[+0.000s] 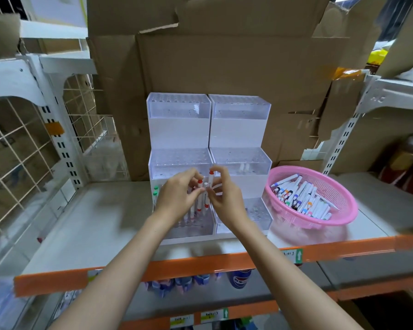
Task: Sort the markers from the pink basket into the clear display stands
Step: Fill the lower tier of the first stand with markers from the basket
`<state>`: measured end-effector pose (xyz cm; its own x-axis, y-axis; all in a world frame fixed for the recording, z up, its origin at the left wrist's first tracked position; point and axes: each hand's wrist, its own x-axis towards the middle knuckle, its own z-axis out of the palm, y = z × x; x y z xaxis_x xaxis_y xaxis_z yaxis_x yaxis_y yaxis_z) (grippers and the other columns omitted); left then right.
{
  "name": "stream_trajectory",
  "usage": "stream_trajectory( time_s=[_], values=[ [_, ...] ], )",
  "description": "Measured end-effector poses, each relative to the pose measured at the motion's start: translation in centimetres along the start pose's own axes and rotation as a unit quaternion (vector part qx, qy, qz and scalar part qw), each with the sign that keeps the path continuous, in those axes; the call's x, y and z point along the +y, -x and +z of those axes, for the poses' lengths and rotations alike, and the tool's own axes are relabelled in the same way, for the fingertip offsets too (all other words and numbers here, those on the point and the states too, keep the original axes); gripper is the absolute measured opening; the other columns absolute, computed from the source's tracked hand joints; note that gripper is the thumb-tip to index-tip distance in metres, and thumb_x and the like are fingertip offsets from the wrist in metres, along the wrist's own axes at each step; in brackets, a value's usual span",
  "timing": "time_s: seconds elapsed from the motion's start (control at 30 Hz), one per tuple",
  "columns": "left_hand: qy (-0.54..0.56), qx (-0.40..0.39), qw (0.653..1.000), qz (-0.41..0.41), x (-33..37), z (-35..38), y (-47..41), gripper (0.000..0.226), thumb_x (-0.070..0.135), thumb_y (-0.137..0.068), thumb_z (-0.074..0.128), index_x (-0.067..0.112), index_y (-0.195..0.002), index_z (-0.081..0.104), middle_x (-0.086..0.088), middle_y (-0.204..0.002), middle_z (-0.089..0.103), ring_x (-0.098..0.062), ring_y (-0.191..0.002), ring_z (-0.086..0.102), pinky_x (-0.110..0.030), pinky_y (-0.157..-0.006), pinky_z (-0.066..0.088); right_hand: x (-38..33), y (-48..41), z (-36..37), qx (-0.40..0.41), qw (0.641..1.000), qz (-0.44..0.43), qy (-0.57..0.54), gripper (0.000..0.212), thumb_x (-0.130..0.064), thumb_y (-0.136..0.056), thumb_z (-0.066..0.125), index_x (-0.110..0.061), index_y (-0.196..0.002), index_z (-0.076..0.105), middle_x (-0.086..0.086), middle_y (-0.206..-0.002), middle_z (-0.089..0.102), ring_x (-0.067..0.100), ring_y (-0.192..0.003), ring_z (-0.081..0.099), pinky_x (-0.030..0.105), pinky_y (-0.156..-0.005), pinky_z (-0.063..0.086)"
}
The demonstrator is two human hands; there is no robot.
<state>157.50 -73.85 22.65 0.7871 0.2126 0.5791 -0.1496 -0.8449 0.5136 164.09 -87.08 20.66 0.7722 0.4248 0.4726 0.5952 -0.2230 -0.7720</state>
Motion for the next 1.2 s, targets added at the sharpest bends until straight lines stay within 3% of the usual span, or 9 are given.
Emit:
stream_trajectory(
  time_s=[0.13, 0.23, 0.53, 0.67, 0.8, 0.97, 1.2],
  values=[
    [-0.037, -0.019, 0.999, 0.004, -0.2, 0.1, 0.2, 0.017, 0.025, -0.078, 0.075, 0.022, -0.087, 0.062, 0.013, -0.075, 0.060, -0.013, -0.077, 0.059, -0.035, -0.066, 0.052, -0.1, 0.1, -0.1, 0.002, 1.000, -0.005, 0.006, 0.046, -0.002, -0.089, 0.059, -0.036, -0.113, 0.041, 0.001, -0.083, 0.062, 0.016, -0.069, 0.064, 0.028, -0.062, 0.054],
    [-0.066, -0.014, 0.998, 0.020, -0.6, 0.5, 0.5, 0.016, 0.025, -0.078, 0.075, 0.022, -0.089, 0.064, 0.006, -0.080, 0.064, -0.018, -0.081, 0.059, -0.038, -0.068, 0.051, -0.1, 0.2, -0.2, -0.003, 1.000, -0.005, -0.013, 0.040, -0.002, -0.090, 0.058, -0.027, -0.118, 0.044, 0.005, -0.084, 0.063, 0.018, -0.069, 0.064, 0.017, -0.056, 0.051],
    [-0.175, 0.004, 0.978, 0.113, -1.5, 1.3, 1.0, 0.024, 0.014, -0.066, 0.083, 0.012, -0.083, 0.066, -0.001, -0.083, 0.066, -0.024, -0.079, 0.061, -0.034, -0.066, 0.049, 0.1, 0.2, -0.2, -0.007, 1.000, -0.001, -0.017, 0.041, 0.001, -0.090, 0.057, -0.024, -0.120, 0.046, 0.009, -0.087, 0.063, 0.021, -0.073, 0.064, 0.011, -0.054, 0.047],
    [-0.204, 0.013, 0.965, 0.166, -1.9, 1.3, 1.3, 0.025, 0.012, -0.067, 0.080, 0.012, -0.088, 0.066, -0.002, -0.088, 0.065, -0.024, -0.081, 0.061, -0.034, -0.067, 0.047, 0.6, 0.4, 0.1, -0.003, 1.000, -0.001, 0.002, 0.045, -0.002, -0.089, 0.058, -0.033, -0.118, 0.044, 0.003, -0.086, 0.063, 0.017, -0.073, 0.064, 0.026, -0.062, 0.054],
    [-0.232, 0.006, 0.957, 0.175, -2.3, 1.0, 1.9, 0.039, 0.016, -0.064, 0.080, 0.015, -0.101, 0.068, -0.001, -0.101, 0.064, -0.023, -0.094, 0.061, -0.032, -0.078, 0.036, 0.9, 0.5, 0.4, -0.005, 1.000, 0.004, 0.015, 0.046, -0.004, -0.090, 0.058, -0.039, -0.115, 0.043, 0.000, -0.085, 0.061, 0.017, -0.071, 0.064, 0.039, -0.066, 0.055],
    [-0.229, -0.034, 0.963, 0.140, -2.9, 0.3, 2.6, 0.053, 0.029, -0.070, 0.077, 0.023, -0.121, 0.062, -0.003, -0.122, 0.058, -0.023, -0.109, 0.056, -0.040, -0.091, 0.042, 1.0, 0.5, 0.1, -0.003, 1.000, -0.011, 0.018, 0.034, -0.007, -0.091, 0.056, -0.029, -0.116, 0.049, -0.001, -0.083, 0.061, 0.016, -0.068, 0.062, 0.037, -0.067, 0.055],
    [-0.250, -0.061, 0.957, 0.132, -3.5, -0.3, 3.3, 0.064, 0.034, -0.075, 0.073, 0.028, -0.135, 0.051, -0.004, -0.130, 0.055, -0.022, -0.118, 0.054, -0.046, -0.099, 0.042, 1.0, 0.5, 0.2, 0.013, 0.999, -0.028, 0.022, 0.019, -0.005, -0.090, 0.056, -0.017, -0.105, 0.056, 0.001, -0.086, 0.063, 0.017, -0.071, 0.060, 0.035, -0.068, 0.054]
  ],
)
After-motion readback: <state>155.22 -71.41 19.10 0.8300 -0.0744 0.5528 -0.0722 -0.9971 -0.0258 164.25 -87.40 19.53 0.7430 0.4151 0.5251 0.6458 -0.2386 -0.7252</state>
